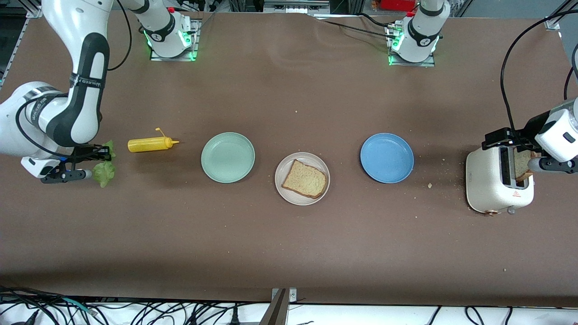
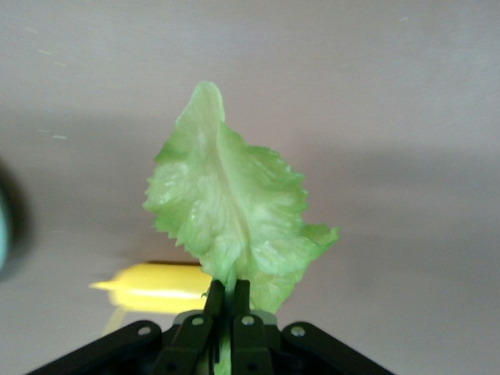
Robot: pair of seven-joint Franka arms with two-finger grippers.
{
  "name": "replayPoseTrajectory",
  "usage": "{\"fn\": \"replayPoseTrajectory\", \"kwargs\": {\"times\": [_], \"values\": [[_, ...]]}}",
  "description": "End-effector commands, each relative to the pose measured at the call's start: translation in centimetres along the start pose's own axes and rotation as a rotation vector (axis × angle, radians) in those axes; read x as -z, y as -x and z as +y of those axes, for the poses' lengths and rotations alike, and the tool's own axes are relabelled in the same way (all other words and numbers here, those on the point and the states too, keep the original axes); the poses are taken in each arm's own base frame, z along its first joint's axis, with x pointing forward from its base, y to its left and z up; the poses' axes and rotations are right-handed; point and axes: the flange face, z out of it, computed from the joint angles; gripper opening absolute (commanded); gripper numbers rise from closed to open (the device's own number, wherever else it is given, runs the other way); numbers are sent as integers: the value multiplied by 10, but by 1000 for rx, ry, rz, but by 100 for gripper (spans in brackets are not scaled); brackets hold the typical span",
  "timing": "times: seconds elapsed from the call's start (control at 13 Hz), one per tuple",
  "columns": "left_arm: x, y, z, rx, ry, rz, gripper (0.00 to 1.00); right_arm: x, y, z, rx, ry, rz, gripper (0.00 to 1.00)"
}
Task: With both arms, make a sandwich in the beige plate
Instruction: 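Carry the lettuce with the right gripper over the beige plate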
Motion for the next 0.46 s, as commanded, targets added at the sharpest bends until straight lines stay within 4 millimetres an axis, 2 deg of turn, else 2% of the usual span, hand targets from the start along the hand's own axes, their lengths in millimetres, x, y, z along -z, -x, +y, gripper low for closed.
{"fn": "replayPoseTrajectory", "kwargs": {"times": [0.0, 0.15, 0.38], "values": [[5, 7, 1, 2, -38, -6, 100, 41, -12, -50, -129, -29, -47, 0], [5, 7, 1, 2, -37, -6, 100, 57, -19, -108, -241, -22, -46, 0], [5, 8, 3, 2, -37, -6, 100, 50, -28, -207, -419, -31, -41, 0]]}}
